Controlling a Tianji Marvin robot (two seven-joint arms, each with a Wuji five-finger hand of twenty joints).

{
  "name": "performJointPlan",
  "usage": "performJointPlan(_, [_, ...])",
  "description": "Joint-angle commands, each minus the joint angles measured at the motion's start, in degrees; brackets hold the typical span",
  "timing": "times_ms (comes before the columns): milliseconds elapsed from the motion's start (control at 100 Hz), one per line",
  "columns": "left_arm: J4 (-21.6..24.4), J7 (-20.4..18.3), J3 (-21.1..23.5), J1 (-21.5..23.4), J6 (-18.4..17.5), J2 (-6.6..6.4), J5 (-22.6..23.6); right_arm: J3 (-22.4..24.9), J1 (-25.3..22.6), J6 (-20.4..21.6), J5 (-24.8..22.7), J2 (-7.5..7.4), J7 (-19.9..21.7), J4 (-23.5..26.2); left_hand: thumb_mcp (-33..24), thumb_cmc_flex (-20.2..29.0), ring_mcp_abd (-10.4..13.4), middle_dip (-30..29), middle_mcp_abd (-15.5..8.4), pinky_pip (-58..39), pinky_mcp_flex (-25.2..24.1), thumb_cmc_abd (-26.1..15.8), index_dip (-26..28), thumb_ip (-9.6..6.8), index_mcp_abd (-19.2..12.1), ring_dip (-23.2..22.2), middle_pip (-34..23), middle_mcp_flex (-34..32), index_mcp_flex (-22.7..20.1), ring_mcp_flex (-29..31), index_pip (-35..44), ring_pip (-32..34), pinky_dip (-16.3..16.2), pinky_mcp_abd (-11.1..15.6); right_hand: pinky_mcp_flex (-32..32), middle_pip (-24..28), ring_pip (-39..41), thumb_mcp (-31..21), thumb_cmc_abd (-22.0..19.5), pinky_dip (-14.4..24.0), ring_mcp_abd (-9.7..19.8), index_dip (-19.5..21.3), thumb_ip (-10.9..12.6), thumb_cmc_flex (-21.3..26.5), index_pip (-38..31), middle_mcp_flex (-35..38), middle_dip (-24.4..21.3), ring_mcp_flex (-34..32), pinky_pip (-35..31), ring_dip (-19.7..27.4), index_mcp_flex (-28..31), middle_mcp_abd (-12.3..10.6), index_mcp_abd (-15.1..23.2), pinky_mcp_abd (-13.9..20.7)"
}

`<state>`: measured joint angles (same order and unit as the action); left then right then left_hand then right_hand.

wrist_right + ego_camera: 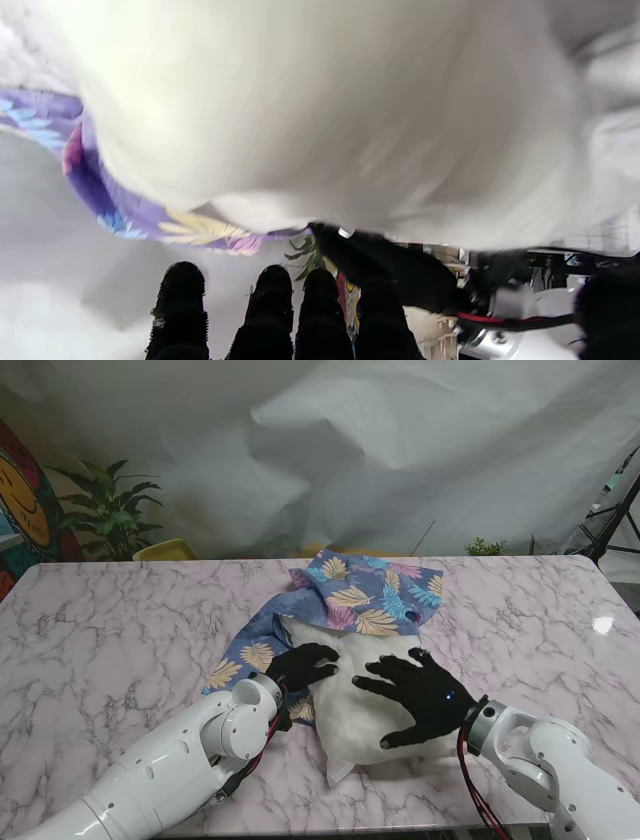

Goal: Put a pillowcase on a pillow

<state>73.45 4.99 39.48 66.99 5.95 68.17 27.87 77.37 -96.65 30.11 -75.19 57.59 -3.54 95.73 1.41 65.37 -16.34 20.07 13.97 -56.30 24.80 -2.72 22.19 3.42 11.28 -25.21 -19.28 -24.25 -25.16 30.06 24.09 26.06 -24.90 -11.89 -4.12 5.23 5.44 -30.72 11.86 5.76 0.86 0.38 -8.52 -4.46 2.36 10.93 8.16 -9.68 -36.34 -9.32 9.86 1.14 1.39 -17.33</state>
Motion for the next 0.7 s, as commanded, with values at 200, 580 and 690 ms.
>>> performJointPlan(200, [-0.6,-0.6,-0.4,0.0,-0.1,0.52,-0.2,-4.1,0.1,-4.0,-2.8,-1.04,-2.9,-3.3,0.1,-0.1,-0.3,0.3,-1.4,-1.5,-0.4,-2.5,0.5,-1.12,-1.2,-0.7,-1.1,0.1,-0.9,-0.3,0.5,1.4,-0.7,-0.5,-2.4,-7.7,-5.9,-8.5,9.9,-6.0,-7.2,-3.1,-3.3,-4.9,3.0,-4.0,-5.2,4.4,5.1,2.8,0.2,3.9,-4.1,-9.6])
performJointPlan(580, [-0.2,0.0,0.2,1.0,-0.8,0.43,-0.1,-16.2,9.0,-14.7,0.7,-0.64,-12.1,-15.9,0.1,-0.3,-0.3,0.4,-1.3,-1.6,0.1,-2.4,0.6,-1.13,-1.0,-0.6,-1.2,-0.3,-1.3,0.0,0.6,1.4,-0.7,-0.7,16.0,9.6,1.9,0.5,22.2,2.2,-7.5,1.6,0.3,24.8,0.0,-1.1,11.7,-15.6,-14.5,-0.9,-0.3,-3.2,0.8,-13.9])
performJointPlan(690, [0.2,0.0,0.4,1.3,-1.1,0.35,-0.2,-19.5,11.9,-16.7,4.1,0.46,-22.2,-21.6,0.2,-0.4,-0.2,0.4,-1.4,-1.8,0.3,-2.5,0.5,-1.13,-1.0,-0.6,-1.3,-0.6,-1.4,0.2,0.6,1.4,-0.7,-0.5,30.5,34.1,9.3,-22.6,25.8,9.1,-3.6,35.0,-0.3,29.1,-27.8,6.9,12.2,-29.7,-22.1,-3.5,0.5,-9.4,6.7,-8.7])
